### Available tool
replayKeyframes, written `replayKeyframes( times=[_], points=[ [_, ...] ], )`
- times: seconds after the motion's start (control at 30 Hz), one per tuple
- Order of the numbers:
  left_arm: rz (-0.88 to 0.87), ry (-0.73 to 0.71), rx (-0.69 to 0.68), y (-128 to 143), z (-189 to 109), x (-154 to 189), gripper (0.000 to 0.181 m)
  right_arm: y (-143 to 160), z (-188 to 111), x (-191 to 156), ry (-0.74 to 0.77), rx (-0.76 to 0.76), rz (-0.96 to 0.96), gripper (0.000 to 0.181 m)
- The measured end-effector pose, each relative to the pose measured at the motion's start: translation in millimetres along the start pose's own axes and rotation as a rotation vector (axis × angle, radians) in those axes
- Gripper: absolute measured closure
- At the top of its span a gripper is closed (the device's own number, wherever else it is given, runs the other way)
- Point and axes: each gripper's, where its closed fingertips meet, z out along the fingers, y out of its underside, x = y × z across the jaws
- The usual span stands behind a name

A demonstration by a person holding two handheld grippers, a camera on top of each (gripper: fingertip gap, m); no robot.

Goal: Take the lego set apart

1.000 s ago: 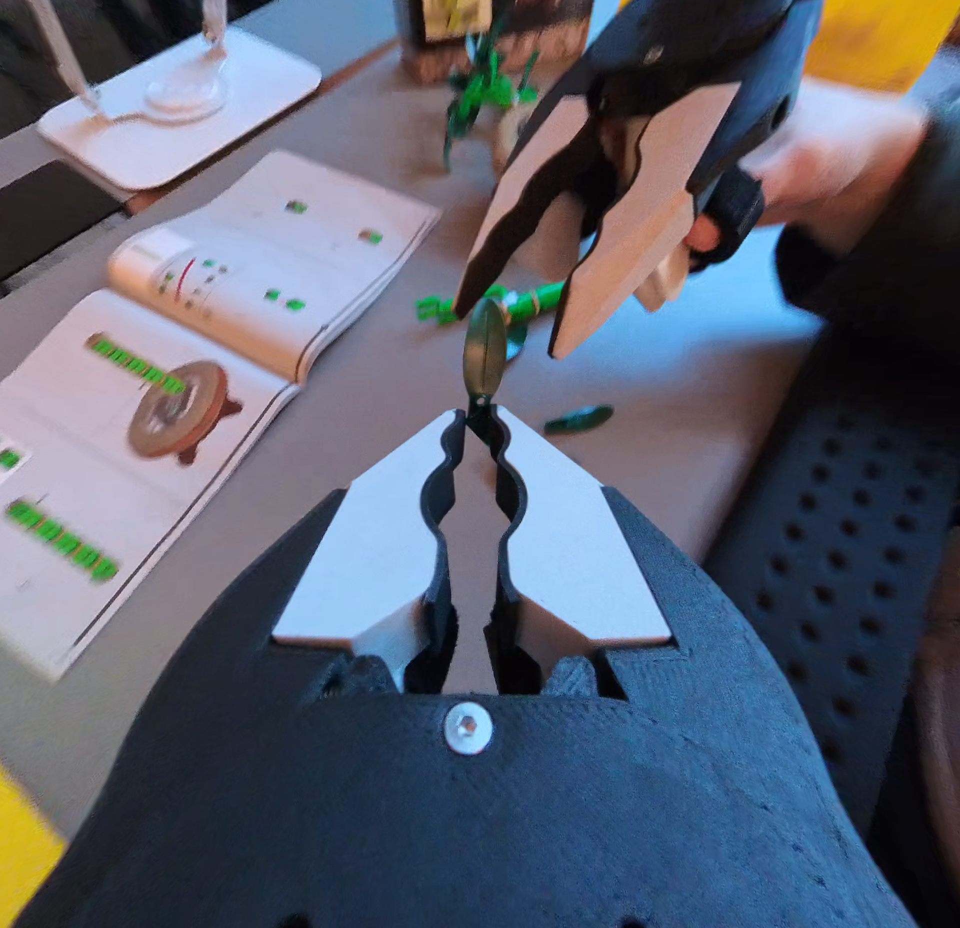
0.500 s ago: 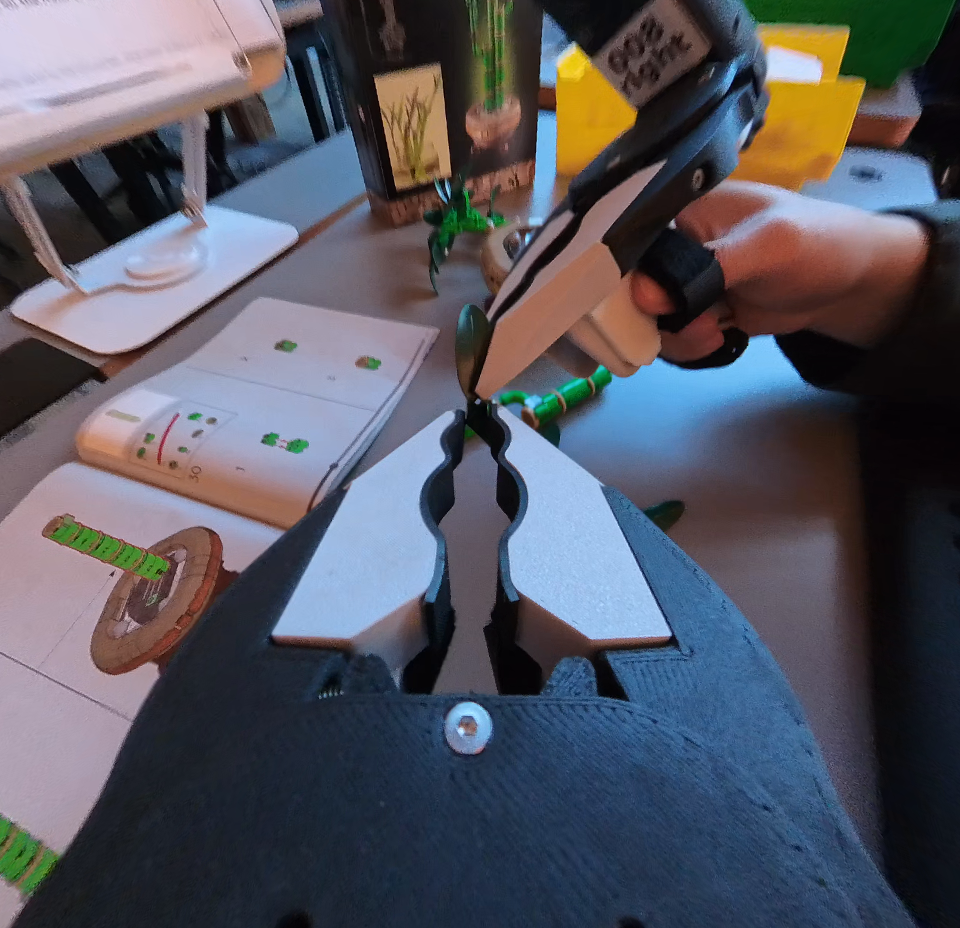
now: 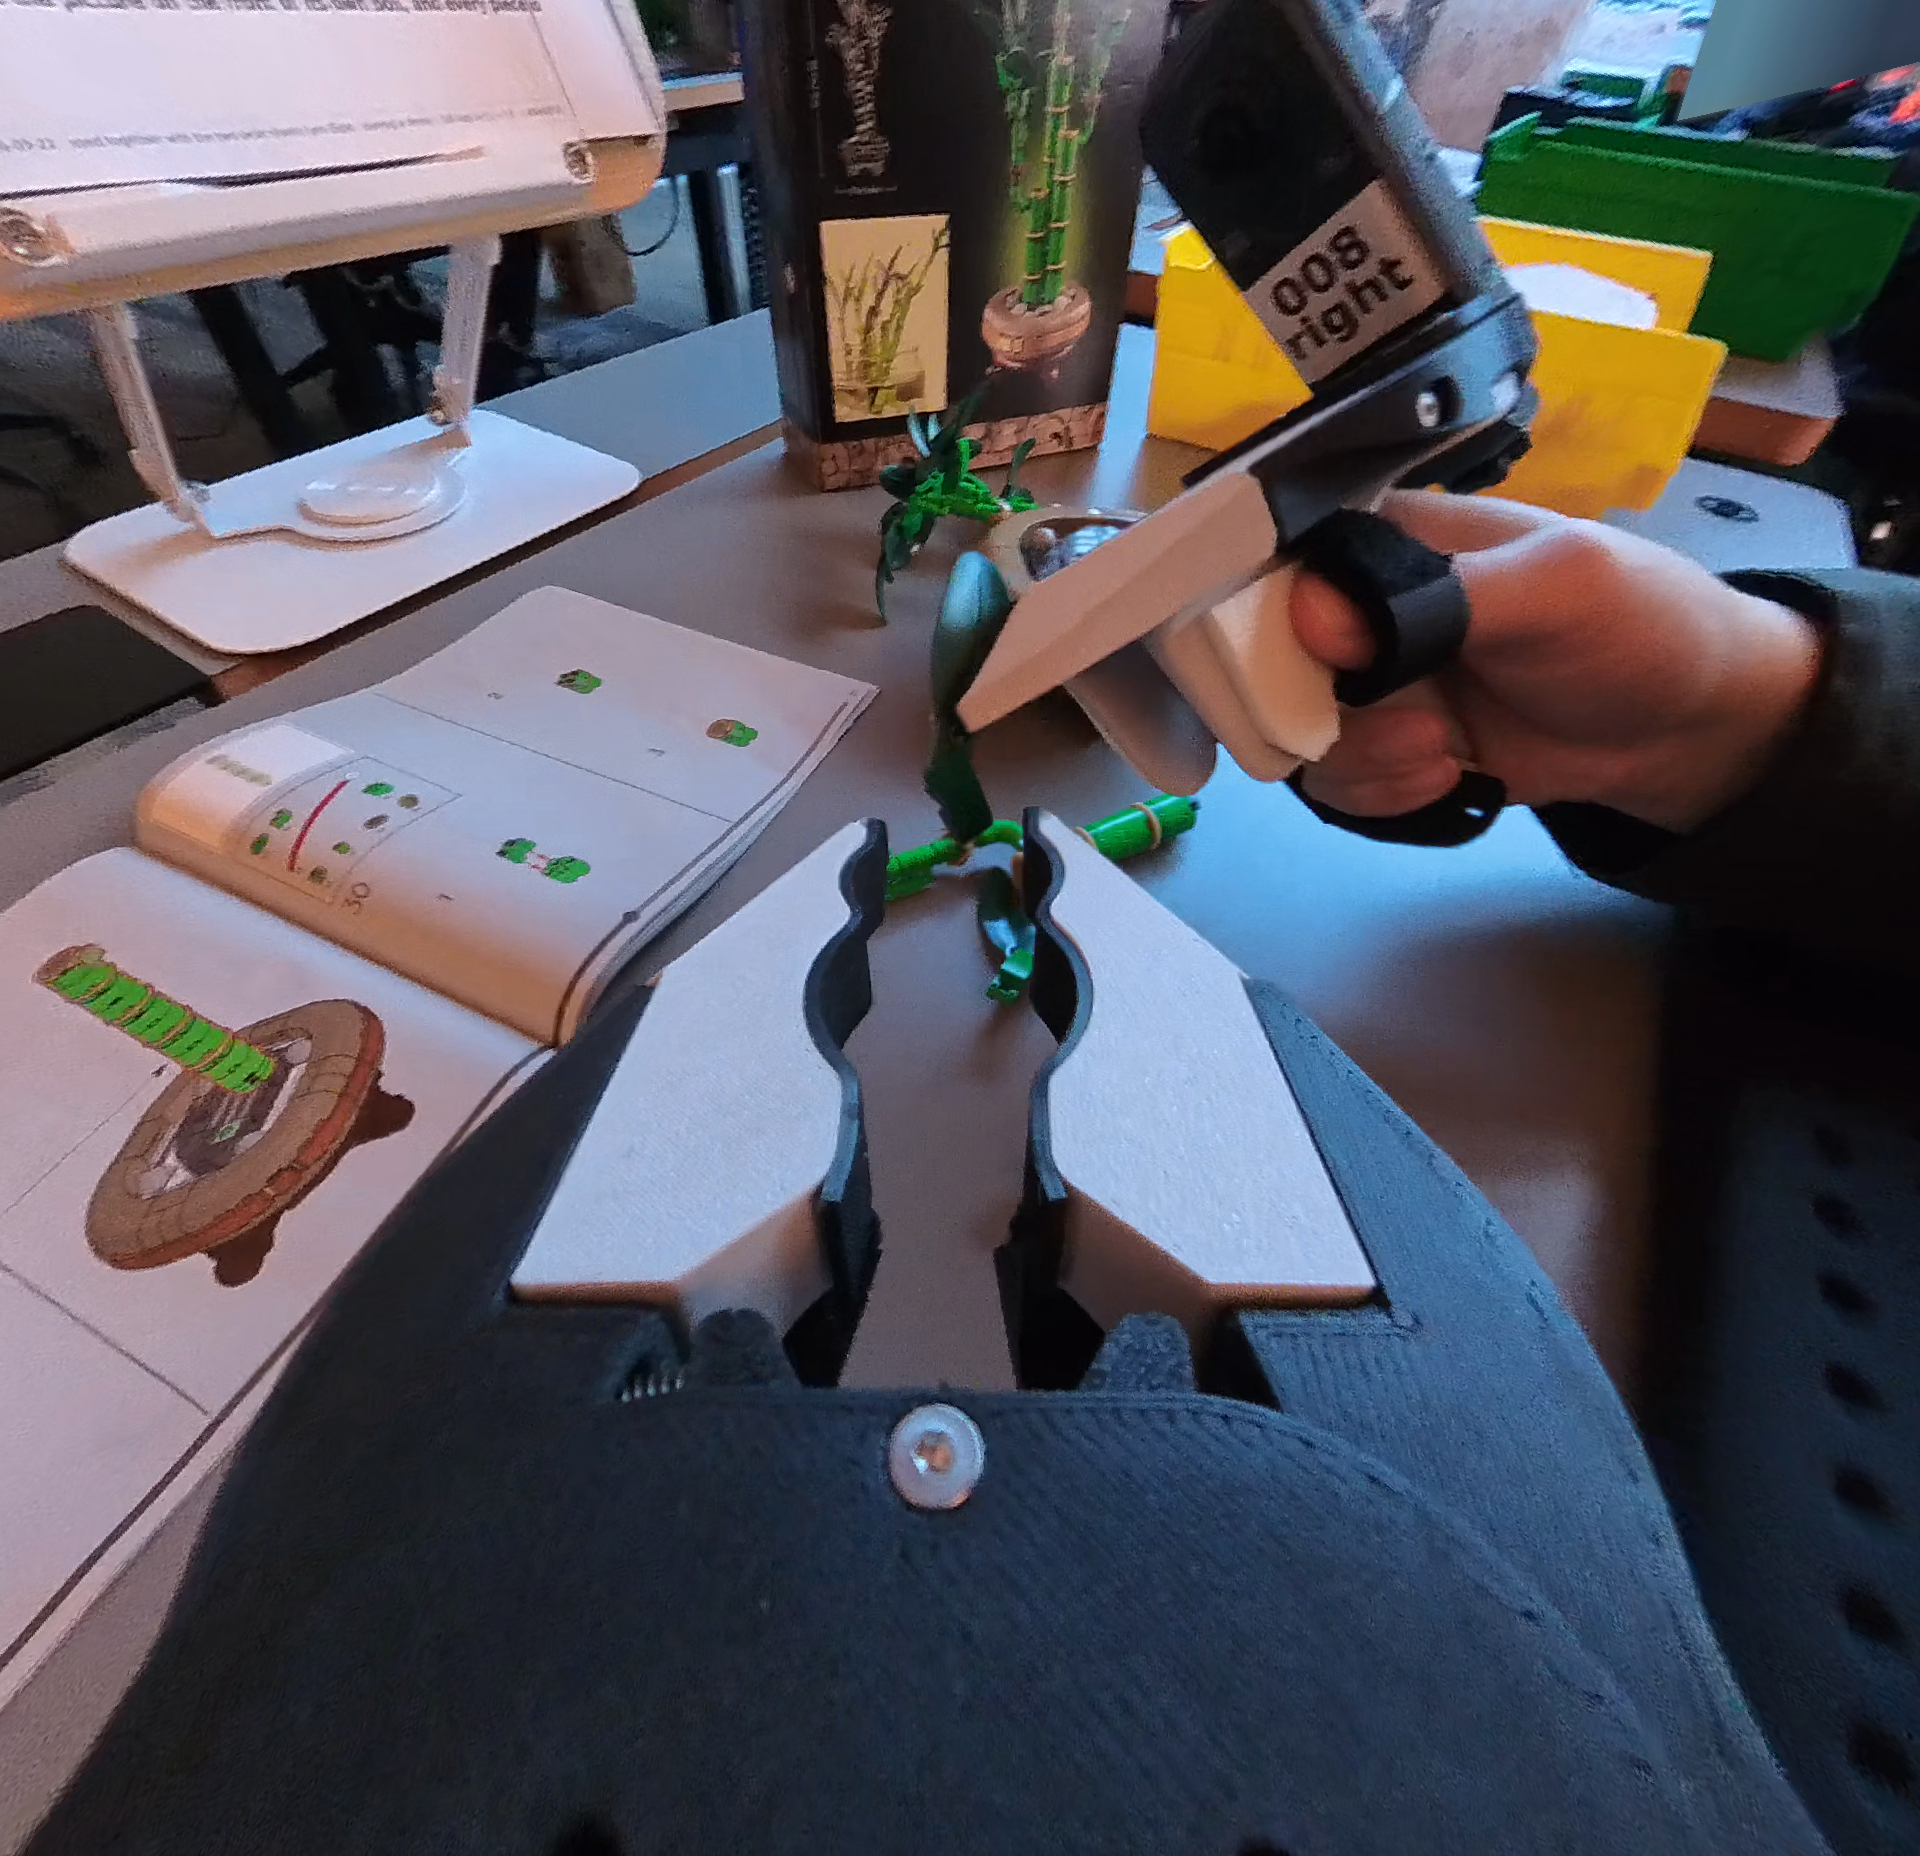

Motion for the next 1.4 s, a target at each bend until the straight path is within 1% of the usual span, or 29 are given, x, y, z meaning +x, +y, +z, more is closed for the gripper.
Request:
replayKeyframes(
  times=[0.07, 0.13, 0.23, 0.3, 0.47, 0.53, 0.6, 0.63, 0.7, 0.8, 0.87, 0.9, 0.97, 1.07, 1.1, 1.2, 1.27, 1.33, 1.4],
  points=[
    [0.002, -0.022, -0.010, 3, 2, -2, 0.165, 1, 1, -2, 0.005, -0.002, -0.022, 0.179],
    [-0.024, -0.005, -0.005, 4, 4, 0, 0.171, 1, 2, -1, 0.019, 0.003, -0.047, 0.179],
    [-0.071, 0.011, 0.002, 3, 5, -1, 0.172, -1, 2, 0, 0.027, 0.018, -0.064, 0.179],
    [-0.105, 0.027, 0.018, 1, 4, 0, 0.175, -3, 3, -2, 0.025, 0.043, -0.085, 0.179],
    [-0.179, 0.070, 0.076, -7, -1, -2, 0.175, -8, 4, -11, 0.024, 0.113, -0.186, 0.179],
    [-0.154, 0.054, 0.097, -10, -4, -3, 0.172, -7, 5, -13, 0.022, 0.115, -0.214, 0.179],
    [-0.104, 0.043, 0.104, -13, -6, -1, 0.173, -6, 7, -16, 0.009, 0.114, -0.237, 0.179],
    [-0.082, 0.042, 0.106, -14, -6, 0, 0.170, -5, 7, -17, 0.006, 0.111, -0.243, 0.179],
    [-0.039, 0.040, 0.096, -12, -5, 2, 0.174, -5, 6, -19, -0.008, 0.113, -0.260, 0.179],
    [0.007, 0.039, 0.113, -15, -8, 3, 0.175, -5, 6, -25, -0.027, 0.117, -0.333, 0.179],
    [0.102, 0.014, 0.139, -20, -13, 6, 0.175, -6, 5, -33, -0.056, 0.125, -0.417, 0.178],
    [0.182, -0.014, 0.145, -23, -15, 7, 0.175, -5, 4, -37, -0.068, 0.113, -0.462, 0.178],
    [0.395, -0.081, 0.123, -23, -18, 10, 0.175, 0, 1, -43, -0.094, 0.061, -0.537, 0.177],
    [0.730, -0.225, 0.076, -20, -21, 10, 0.174, 4, -5, -46, -0.068, 0.002, -0.684, 0.157],
    [0.804, -0.246, 0.059, -17, -20, 12, 0.174, 8, -7, -45, -0.054, -0.036, -0.734, 0.155],
    [0.903, -0.238, -0.006, -7, -12, 19, 0.174, 22, -9, -37, 0.008, -0.162, -0.850, 0.157],
    [0.973, -0.249, -0.035, -2, -10, 20, 0.174, 35, -11, -27, 0.045, -0.272, -0.912, 0.171],
    [1.069, -0.273, -0.081, 5, -8, 19, 0.175, 40, -12, -16, 0.104, -0.325, -0.958, 0.179],
    [1.156, -0.290, -0.125, 12, -7, 18, 0.174, 46, -11, -11, 0.125, -0.372, -0.964, 0.178]
  ],
)
